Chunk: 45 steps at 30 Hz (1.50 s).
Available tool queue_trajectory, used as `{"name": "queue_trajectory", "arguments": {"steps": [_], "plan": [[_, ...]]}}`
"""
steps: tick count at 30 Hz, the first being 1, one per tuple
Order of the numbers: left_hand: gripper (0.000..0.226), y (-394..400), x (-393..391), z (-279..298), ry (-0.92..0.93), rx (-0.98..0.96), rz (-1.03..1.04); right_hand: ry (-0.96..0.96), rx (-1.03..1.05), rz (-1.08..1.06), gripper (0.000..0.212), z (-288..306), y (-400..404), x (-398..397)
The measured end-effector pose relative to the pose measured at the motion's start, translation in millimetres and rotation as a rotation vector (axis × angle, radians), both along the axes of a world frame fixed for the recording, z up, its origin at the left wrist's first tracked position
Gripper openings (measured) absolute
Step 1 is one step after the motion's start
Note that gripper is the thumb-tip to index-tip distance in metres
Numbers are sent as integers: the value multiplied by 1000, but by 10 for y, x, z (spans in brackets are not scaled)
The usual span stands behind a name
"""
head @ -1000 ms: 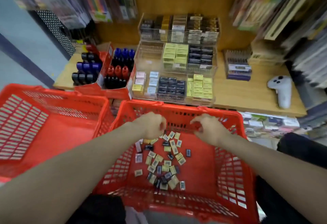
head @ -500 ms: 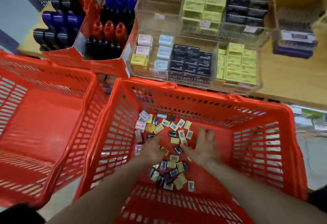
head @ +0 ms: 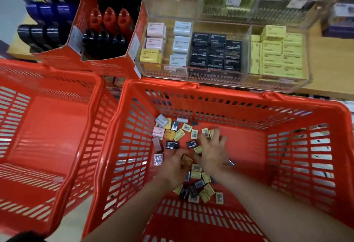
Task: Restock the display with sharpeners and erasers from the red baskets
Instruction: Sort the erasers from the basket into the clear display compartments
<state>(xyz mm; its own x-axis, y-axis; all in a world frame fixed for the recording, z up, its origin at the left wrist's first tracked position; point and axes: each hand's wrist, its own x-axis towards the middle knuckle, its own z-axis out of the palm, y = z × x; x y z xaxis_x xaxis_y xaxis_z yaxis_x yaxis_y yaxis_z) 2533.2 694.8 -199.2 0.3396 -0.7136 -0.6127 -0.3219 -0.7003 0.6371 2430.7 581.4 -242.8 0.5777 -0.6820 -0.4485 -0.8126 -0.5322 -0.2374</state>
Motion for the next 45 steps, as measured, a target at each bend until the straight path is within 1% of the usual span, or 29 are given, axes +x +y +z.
{"name": "queue_trajectory", "arguments": {"steps": [2, 4, 6, 8, 9, 10, 12, 13, 14, 15, 17, 19, 21, 22, 25, 26, 29, 34, 38, 40, 43, 45], "plan": [[41, 34, -13, -37, 15, 13, 35, -44, 18, 47, 57, -19, -58, -76], [37, 30, -23, -65, 74, 7, 115, -67, 64, 50, 56, -9, -127, -139], [30, -17, -56, -74, 176, -3, 264, -100, 127, -10, 45, 47, -179, -183], [19, -102, -107, -27, 315, -8, 492, -176, 208, -118, 36, 160, -197, -219], [16, -156, -126, 16, 436, -4, 612, -241, 251, -178, 33, 229, -190, -233], [20, -208, -146, 59, 605, 4, 704, -308, 291, -218, 32, 309, -167, -250], [35, -289, -186, 145, 977, 14, 803, -402, 362, -220, 29, 481, -91, -267], [42, -323, -207, 170, 1095, 19, 836, -437, 391, -210, 30, 561, -46, -269], [49, -345, -223, 191, 1152, 26, 863, -476, 416, -202, 31, 627, -5, -265], [55, -356, -238, 209, 1159, 38, 876, -518, 434, -192, 33, 690, 27, -260], [60, -360, -250, 283, 1140, 57, 869, -573, 459, -181, 42, 783, 43, -258], [61, -331, -237, 344, 1121, 60, 827, -576, 568, -249, 48, 876, 30, -279], [55, -285, -193, 410, 1108, 32, 777, -576, 736, -345, 53, 998, 5, -299], [49, -264, -163, 449, 1103, 15, 760, -586, 791, -370, 52, 1061, -12, -309], [31, -236, -66, 666, 1108, -17, 679, -663, 917, -499, 41, 1341, -95, -315], [25, -237, -39, 780, 1095, -24, 635, -674, 924, -531, 39, 1469, -139, -318], [24, -296, 13, 1242, 1003, -72, 475, -667, 857, -508, 32, 1935, -272, -340], [33, -485, 13, 2261, 843, -230, 233, -756, 702, -389, 36, 2839, -447, -365], [40, -605, -12, 2949, 572, -362, 117, -825, 617, -316, 33, 3507, -591, -329], [42, -668, -18, 3160, 502, -430, 101, -840, 583, -295, 30, 3762, -639, -311], [44, -741, -45, 3291, 443, -469, 171, -869, 513, -248, 23, 3946, -653, -338], [31, -761, -75, 3295, 439, -472, 182, -877, 474, -231, 26, 3953, -642, -389]]}}
